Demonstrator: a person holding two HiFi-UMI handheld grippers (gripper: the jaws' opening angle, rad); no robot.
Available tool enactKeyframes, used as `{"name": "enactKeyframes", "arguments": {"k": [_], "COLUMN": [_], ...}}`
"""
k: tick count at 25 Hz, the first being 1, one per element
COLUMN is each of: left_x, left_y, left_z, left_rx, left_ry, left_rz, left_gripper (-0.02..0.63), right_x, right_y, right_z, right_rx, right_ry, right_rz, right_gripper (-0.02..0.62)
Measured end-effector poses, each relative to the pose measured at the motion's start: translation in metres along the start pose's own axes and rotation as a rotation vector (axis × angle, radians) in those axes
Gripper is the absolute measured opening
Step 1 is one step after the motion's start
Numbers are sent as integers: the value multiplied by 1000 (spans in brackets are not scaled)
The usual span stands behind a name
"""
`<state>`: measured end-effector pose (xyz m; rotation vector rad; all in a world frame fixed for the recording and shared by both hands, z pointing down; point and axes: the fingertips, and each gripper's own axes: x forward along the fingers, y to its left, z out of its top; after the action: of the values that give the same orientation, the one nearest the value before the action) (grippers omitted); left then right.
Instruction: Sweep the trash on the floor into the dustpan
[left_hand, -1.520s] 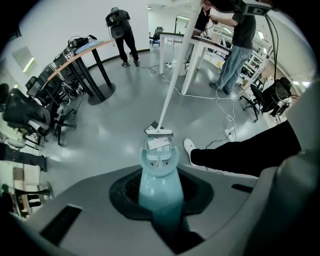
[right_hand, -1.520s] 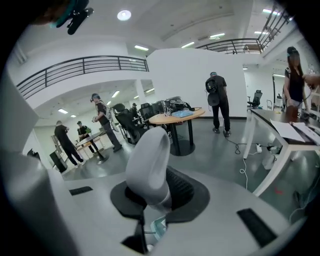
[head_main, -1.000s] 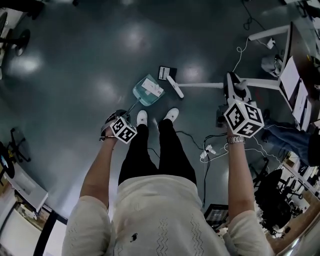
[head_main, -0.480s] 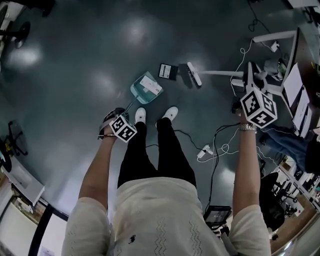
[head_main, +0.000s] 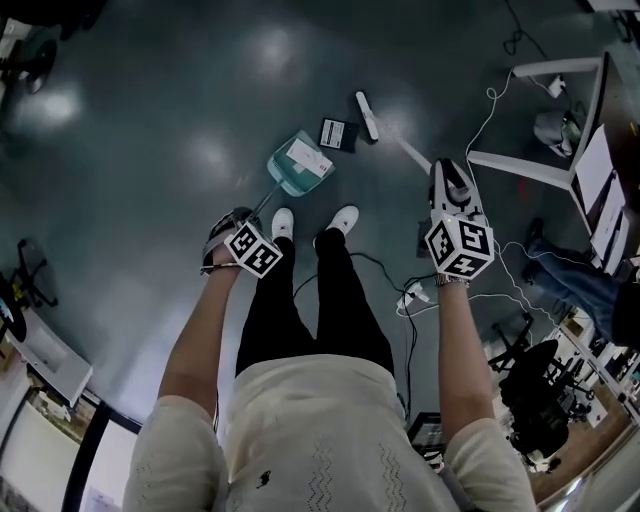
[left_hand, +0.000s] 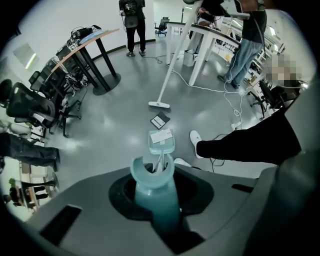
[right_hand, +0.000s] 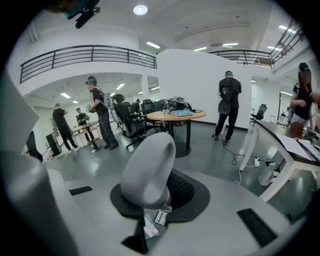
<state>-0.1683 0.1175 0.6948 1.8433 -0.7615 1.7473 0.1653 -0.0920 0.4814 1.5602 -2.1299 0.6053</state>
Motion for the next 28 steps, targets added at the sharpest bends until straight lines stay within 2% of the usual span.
{"name": "enactKeyframes", "arguments": {"k": [7, 12, 15, 20, 24, 28], "left_x": [2, 1, 1, 2, 2, 0], "left_y": [-7, -5, -3, -7, -11, -21], "left_z": [-7, -15, -12, -8, -16, -28], "left_rx": [8, 11, 12, 11, -7, -54], "left_ry": [1, -5, -9, -17, -42, -72], "left_rz": [-9, -6, -9, -8, -18, -16], "left_gripper": [91, 91, 91, 91, 91, 91], "right_x": [-14, -37, -44, -51, -46, -41], "right_y": [94, 134, 140, 143, 112, 81], "right_z": [-19, -26, -28, -17, 11, 49], "right_rx": [-150, -63, 4, 20, 85, 93], "right_ry": [92, 125, 129, 115, 80, 26], "right_rz": [199, 263, 278, 270, 190, 184], "right_gripper": [64, 64, 64, 64, 63, 63]}}
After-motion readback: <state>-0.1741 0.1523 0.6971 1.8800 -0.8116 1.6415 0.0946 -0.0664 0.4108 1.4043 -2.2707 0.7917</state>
